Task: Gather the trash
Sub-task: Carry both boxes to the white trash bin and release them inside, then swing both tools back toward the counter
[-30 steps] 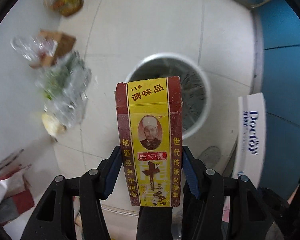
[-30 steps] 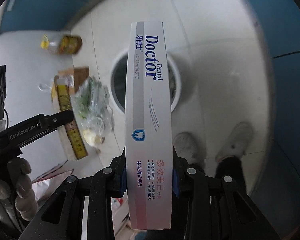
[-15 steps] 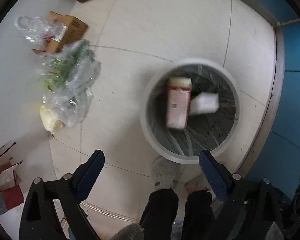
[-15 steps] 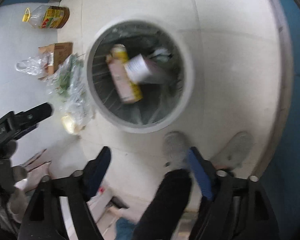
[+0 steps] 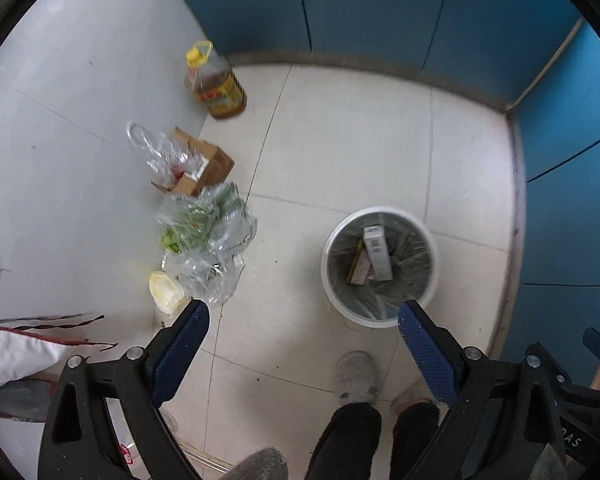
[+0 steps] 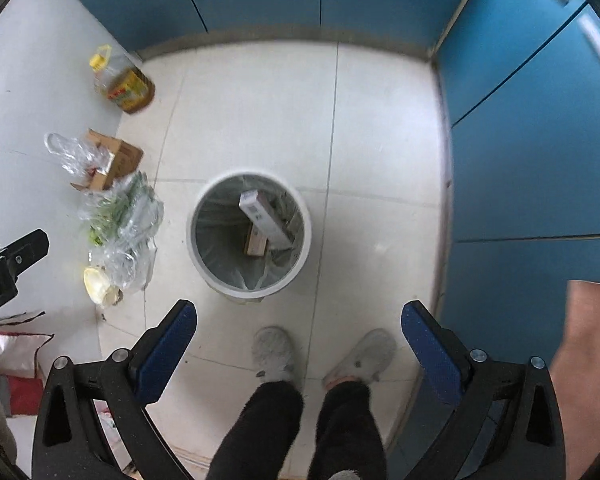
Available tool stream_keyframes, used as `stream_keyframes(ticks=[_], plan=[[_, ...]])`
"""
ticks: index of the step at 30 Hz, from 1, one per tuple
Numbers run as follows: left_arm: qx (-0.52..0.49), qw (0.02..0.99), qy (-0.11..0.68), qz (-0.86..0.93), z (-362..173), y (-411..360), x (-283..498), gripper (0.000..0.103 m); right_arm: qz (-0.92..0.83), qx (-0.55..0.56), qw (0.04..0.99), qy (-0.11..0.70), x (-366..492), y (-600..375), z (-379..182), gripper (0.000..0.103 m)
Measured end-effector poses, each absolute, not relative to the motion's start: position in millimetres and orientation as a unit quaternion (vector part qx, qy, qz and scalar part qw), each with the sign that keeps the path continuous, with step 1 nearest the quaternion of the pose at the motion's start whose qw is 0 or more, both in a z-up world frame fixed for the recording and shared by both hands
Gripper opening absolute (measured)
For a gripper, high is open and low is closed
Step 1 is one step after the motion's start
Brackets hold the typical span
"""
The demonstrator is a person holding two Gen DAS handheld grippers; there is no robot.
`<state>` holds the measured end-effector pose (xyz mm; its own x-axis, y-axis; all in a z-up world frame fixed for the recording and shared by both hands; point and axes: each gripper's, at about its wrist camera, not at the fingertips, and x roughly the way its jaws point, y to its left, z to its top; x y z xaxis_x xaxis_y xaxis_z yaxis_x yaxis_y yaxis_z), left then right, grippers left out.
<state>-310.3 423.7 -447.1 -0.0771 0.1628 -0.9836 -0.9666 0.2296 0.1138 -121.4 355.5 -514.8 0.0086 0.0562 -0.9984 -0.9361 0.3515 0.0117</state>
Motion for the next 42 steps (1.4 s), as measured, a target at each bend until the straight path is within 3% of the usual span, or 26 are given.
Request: stream_keyframes(ticks=[8,17,27,28,30,36,42], plan=[[-0.355,0.605,0.518,0.489,-327.1,380.1,-312.2,0.096,0.434,-0.364,0.62,0.542,-127.7,318.5,-368.2,0.103],[-0.349,0.639,0.5,0.47,-242.3,347.1,-313.5,0.096,0.468,-0.326,0.639,0.516,-140.7,280.3,-235.7,0.103],[-0.323,0.67,0.472,0.473,-182.6,318.4,-312.3,0.097,0.501,-0.214,0.649,0.531,-131.2,242.1,-169.2,0.103],[-0.318,0.677,0.466,0.472,-178.5,317.9,-307.7,0.102,0.504,-0.197,0.655,0.527,-128.3,238.6,-166.0,0.103],[-0.308,0.69,0.461,0.464,-173.1,317.5,-292.8,0.103,0.499,-0.159,0.679,0.514,-112.0,223.2,-153.6,0.103],[-0.261,0.724,0.461,0.44,-152.2,304.0,-211.5,0.103,0.447,-0.084,0.725,0.517,-34.1,163.8,-133.8,0.103],[-0.272,0.748,0.494,0.348,-152.6,263.8,-68.8,0.103,0.33,-0.017,0.778,0.535,89.3,56.7,-129.4,0.103]])
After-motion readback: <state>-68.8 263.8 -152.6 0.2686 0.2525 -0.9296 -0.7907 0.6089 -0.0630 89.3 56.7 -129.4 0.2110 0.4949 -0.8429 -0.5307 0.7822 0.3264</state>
